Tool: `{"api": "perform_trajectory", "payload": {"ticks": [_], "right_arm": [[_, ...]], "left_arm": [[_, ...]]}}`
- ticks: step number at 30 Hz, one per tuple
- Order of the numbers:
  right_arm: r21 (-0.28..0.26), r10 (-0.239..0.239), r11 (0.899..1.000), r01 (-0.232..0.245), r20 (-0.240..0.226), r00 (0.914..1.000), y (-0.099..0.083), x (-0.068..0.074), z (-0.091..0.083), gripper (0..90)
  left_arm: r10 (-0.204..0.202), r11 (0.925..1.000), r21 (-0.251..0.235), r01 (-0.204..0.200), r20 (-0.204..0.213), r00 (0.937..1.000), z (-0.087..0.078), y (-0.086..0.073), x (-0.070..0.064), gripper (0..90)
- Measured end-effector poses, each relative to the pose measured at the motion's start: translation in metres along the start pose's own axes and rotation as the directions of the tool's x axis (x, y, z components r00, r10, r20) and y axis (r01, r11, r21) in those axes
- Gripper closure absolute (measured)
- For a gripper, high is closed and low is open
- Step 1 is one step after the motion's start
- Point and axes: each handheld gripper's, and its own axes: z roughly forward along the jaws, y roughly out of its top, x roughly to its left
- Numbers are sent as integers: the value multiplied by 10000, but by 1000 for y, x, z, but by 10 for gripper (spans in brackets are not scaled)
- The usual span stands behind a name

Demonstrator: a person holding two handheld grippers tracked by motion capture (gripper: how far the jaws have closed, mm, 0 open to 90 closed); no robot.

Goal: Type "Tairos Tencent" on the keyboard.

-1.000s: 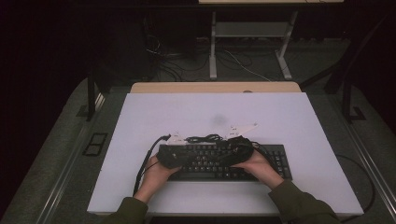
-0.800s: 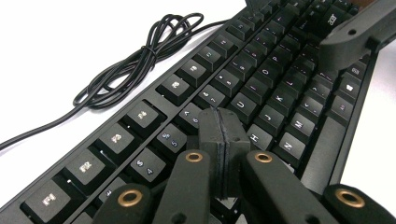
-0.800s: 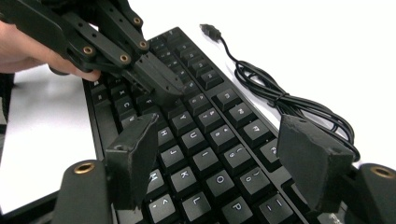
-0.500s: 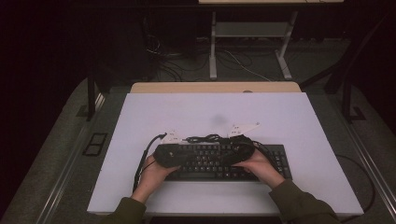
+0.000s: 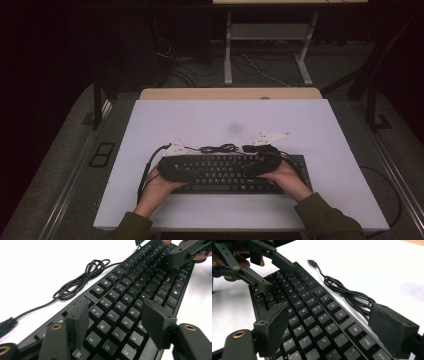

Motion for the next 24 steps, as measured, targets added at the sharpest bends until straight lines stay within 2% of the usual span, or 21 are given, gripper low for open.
{"api": "perform_trajectory", "payload": {"ticks": [11, 14, 24], "right_arm": [[-305, 75, 9995, -69, 206, 9998, -10, -4, -21, 161], [-400, 116, 9991, -106, 240, 9996, -14, -5, -26, 161], [-582, 354, 9978, -322, 556, 9978, -26, -9, -44, 161]], "left_arm": [[-200, 9986, -492, 181, -388, 9990, -18, -8, 4, 200], [-163, 9987, -486, 137, -524, 9985, -21, -10, 4, 146], [-283, 9981, -559, 243, -713, 9971, -30, -18, 3, 52]]}}
